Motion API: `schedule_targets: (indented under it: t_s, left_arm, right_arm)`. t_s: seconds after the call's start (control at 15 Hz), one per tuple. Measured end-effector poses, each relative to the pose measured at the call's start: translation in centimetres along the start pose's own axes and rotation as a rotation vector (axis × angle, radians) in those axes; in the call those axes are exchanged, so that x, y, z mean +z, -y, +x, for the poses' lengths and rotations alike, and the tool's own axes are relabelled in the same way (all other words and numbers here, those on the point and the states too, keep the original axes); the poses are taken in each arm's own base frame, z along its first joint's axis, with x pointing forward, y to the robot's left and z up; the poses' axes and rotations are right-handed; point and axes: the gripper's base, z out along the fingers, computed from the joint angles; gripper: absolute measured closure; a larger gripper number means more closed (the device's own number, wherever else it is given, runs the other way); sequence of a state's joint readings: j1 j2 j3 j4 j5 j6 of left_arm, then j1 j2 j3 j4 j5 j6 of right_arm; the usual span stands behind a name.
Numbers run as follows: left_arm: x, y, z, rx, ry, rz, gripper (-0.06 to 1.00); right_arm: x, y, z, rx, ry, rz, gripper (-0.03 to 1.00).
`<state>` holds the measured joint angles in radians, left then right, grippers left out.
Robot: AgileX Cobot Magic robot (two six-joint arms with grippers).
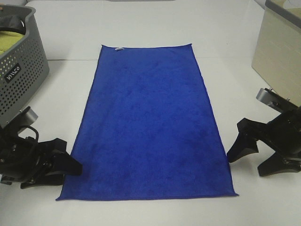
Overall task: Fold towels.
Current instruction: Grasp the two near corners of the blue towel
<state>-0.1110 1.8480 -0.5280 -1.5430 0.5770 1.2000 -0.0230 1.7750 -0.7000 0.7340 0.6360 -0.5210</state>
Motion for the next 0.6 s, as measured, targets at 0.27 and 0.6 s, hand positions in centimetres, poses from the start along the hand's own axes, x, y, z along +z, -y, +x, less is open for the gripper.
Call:
schedule_targets:
  t_s: [0.27,0.6]
  left_arm:
    - [0.9,0.2,-0.2,-0.021,-0.029,0.034,0.38]
    - [1.8,0.4,-1.0,-0.039,-0.054,0.091,0.38]
  right_arm:
    - [1.6,-0.1,-0.1,0.033,-0.044,-0.084,0.24]
    - [4.2,-2.3,0.5,0.014,-0.135,-0.174,0.28]
